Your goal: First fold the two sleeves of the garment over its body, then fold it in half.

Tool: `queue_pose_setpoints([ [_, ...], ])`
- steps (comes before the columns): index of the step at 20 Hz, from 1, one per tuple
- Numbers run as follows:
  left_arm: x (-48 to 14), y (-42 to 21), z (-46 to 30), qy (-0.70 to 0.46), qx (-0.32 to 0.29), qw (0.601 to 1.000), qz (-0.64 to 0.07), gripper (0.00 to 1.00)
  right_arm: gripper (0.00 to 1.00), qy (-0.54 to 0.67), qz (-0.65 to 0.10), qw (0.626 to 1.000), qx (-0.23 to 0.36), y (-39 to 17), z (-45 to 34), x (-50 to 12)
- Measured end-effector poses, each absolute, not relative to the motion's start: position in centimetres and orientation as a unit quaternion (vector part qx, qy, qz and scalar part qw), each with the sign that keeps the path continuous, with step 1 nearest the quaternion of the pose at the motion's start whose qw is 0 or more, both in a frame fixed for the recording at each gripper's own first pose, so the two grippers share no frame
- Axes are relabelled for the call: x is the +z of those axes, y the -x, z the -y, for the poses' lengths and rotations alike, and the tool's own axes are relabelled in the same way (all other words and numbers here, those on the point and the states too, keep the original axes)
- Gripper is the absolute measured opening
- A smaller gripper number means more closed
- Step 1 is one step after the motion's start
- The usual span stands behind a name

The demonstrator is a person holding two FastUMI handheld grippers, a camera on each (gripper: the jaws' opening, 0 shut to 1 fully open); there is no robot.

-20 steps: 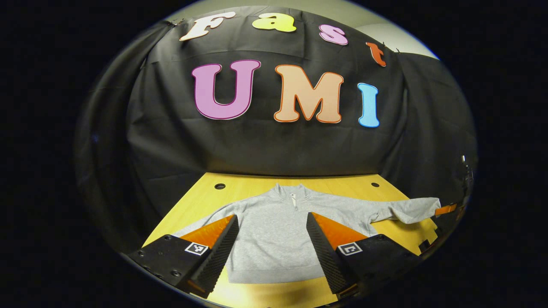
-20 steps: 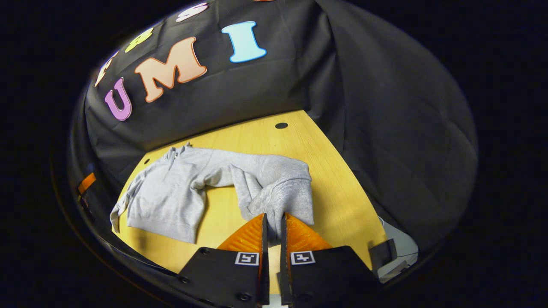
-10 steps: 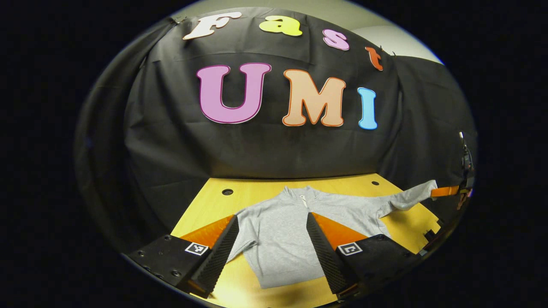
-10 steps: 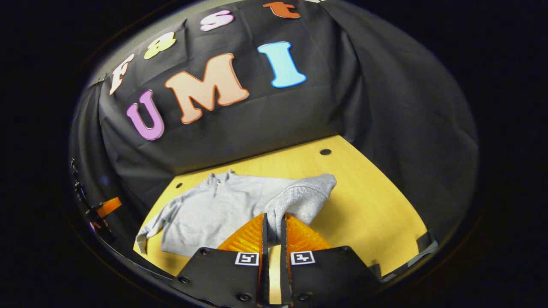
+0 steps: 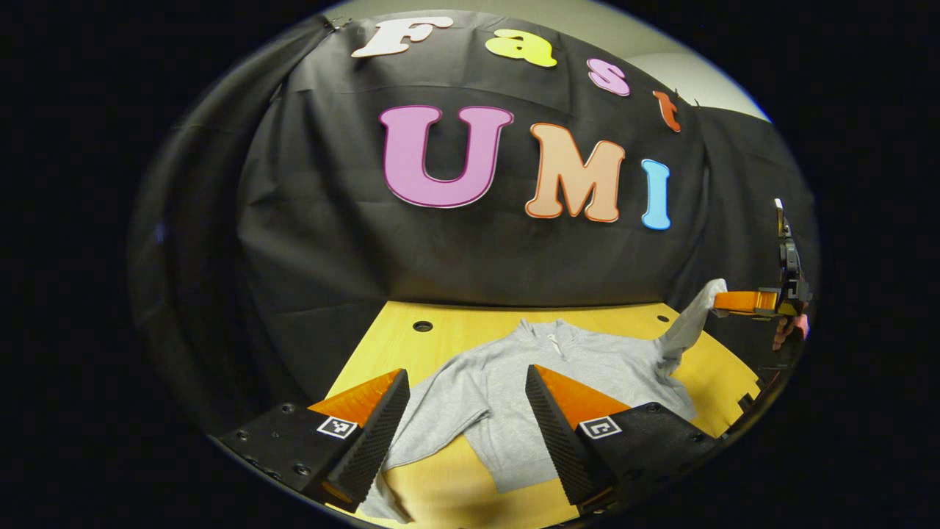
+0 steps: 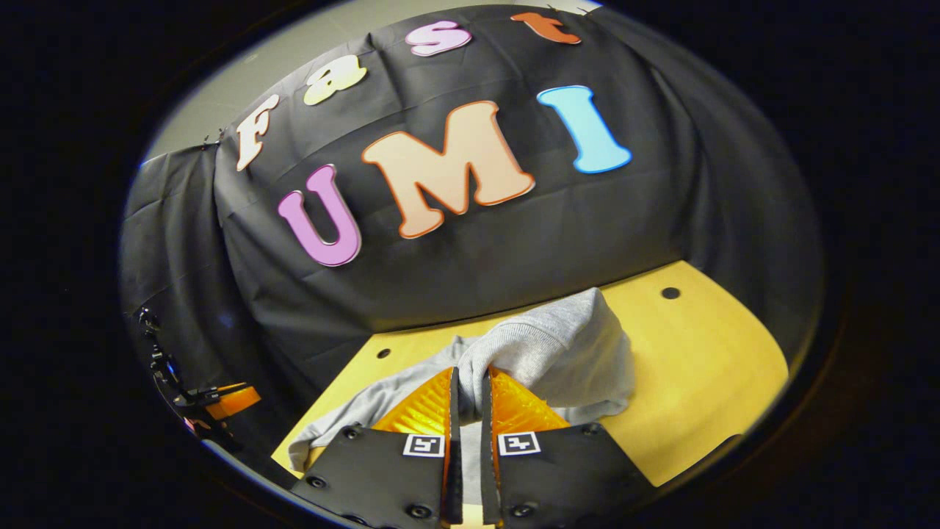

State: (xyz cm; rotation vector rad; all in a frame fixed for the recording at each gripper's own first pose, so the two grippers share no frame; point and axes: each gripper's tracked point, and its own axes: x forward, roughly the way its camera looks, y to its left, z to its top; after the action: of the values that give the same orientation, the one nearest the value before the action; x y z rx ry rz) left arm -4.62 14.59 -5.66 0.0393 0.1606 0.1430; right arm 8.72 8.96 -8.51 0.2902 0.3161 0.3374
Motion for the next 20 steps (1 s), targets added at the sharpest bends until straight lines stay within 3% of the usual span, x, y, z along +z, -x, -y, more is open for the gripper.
queue_pose_setpoints([
  [10, -10.5, 9.3, -23.3, 0.011, 0.158, 0.979, -0.128, 0.93, 0.12, -0.152, -0.21, 0.914, 0.311, -13.4, -29.8, -13.3],
  [20, -20.9, 15.5, -27.4, 0.094, 0.218, 0.945, -0.226, 0.94, 0.15, -0.072, -0.295, 0.902, 0.306, -15.0, -37.7, -23.7],
])
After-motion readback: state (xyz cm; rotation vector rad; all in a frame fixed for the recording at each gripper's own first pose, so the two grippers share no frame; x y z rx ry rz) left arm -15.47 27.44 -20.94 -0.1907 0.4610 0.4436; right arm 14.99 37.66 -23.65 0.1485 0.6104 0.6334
